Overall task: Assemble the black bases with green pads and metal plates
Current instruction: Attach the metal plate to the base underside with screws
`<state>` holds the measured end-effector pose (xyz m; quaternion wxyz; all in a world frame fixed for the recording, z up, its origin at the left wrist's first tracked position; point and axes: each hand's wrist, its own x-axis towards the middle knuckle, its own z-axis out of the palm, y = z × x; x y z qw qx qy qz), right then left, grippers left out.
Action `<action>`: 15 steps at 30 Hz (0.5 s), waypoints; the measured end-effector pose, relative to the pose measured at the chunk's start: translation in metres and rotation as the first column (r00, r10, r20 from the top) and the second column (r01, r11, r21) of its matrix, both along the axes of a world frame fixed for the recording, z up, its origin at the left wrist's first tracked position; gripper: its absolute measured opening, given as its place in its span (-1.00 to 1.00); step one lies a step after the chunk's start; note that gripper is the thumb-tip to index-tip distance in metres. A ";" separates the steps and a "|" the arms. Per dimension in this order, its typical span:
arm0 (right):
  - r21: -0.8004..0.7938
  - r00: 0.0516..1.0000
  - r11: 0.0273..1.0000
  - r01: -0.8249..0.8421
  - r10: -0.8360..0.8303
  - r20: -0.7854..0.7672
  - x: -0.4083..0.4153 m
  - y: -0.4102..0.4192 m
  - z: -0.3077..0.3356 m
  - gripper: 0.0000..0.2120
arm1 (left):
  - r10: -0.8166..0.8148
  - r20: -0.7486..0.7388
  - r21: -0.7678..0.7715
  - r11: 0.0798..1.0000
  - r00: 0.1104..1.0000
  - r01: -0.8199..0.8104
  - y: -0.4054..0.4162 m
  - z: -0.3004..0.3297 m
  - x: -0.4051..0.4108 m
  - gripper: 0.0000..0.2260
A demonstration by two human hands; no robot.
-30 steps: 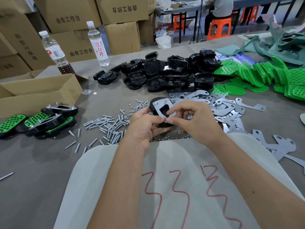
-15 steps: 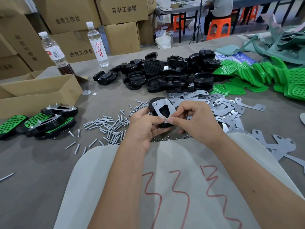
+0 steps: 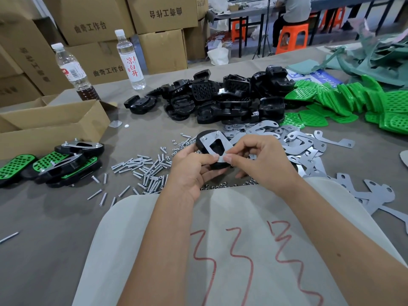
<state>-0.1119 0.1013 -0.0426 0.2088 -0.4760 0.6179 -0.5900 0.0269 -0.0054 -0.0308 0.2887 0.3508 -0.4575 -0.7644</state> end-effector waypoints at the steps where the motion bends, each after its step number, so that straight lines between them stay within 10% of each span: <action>1: -0.004 1.000 1.000 0.003 -0.003 -0.017 0.001 0.000 0.000 -0.88 | 0.004 -0.005 0.008 1.000 1.000 -0.004 -0.001 0.000 0.000 -0.70; 15: -0.009 0.998 1.000 0.013 -0.013 -0.059 0.005 0.000 0.002 -0.93 | 0.054 -0.036 0.033 0.998 0.998 -0.053 -0.001 -0.002 -0.002 -0.69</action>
